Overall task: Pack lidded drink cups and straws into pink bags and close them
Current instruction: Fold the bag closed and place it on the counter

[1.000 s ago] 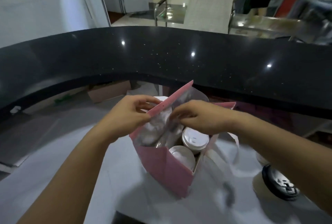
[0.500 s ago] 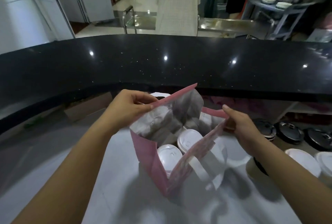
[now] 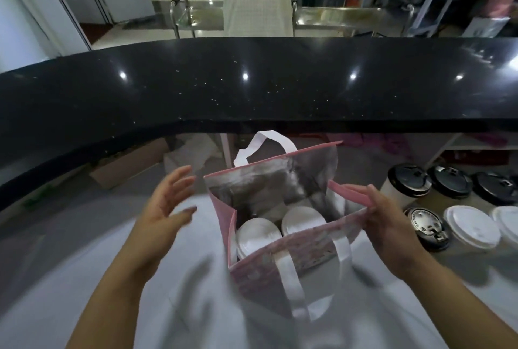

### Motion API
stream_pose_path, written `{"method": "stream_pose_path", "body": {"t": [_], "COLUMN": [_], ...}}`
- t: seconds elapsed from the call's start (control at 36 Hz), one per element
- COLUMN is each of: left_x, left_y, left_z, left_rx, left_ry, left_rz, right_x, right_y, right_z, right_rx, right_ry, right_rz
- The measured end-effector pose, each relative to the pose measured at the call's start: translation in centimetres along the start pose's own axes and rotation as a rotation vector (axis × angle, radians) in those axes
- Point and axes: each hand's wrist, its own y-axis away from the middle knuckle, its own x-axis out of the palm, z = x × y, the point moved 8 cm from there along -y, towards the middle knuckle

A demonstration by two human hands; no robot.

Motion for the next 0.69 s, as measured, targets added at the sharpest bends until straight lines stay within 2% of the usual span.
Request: {"method": "stream_pose_path", "body": {"t": [0.08,0.17,0.22,0.33,0.42,0.5,0.58,0.69], "left_x": [1.8,3.4,4.6,6.6,7.0,6.3,5.4,5.0], "left_y": [1.6,3.8,4.8,5.3,4.4,3.2,2.0,0.8], "left_z": [3.2,5.6,6.6,6.6,5.3,3.8,2.7,2.2], "left_rx": [-0.111,-0.129,-0.085,0.016,0.045,0.077,0.083,0.057], "left_ry": [-0.041,-0.085,-0.093,-0.087,-0.042,-0.105,-0.144,-0.130], "left_rz": [0.331,0.473,0.447,0.288,0.176,0.102,0.108,0.213], "right_x": [0.2,-0.4,-0.9,-1.2,-0.7,-0.9,-0.9,-0.5], "right_y": [0.9,1.8,2.4,2.3,1.6,0.5,-0.9,-2.8], "right_z": [-0.1,-1.1,-1.6,-2.0,-1.8,-1.3,-0.3,1.1], "right_rx": [-0.030,0.049,0.105,0.157,0.141,0.120,0.098,0.018], "right_ry": [0.075,0.099,0.161,0.223,0.227,0.208,0.197,0.303], "right_rz": [0.147,0.261,0.313,0.273,0.248,0.204,0.208,0.292]}}
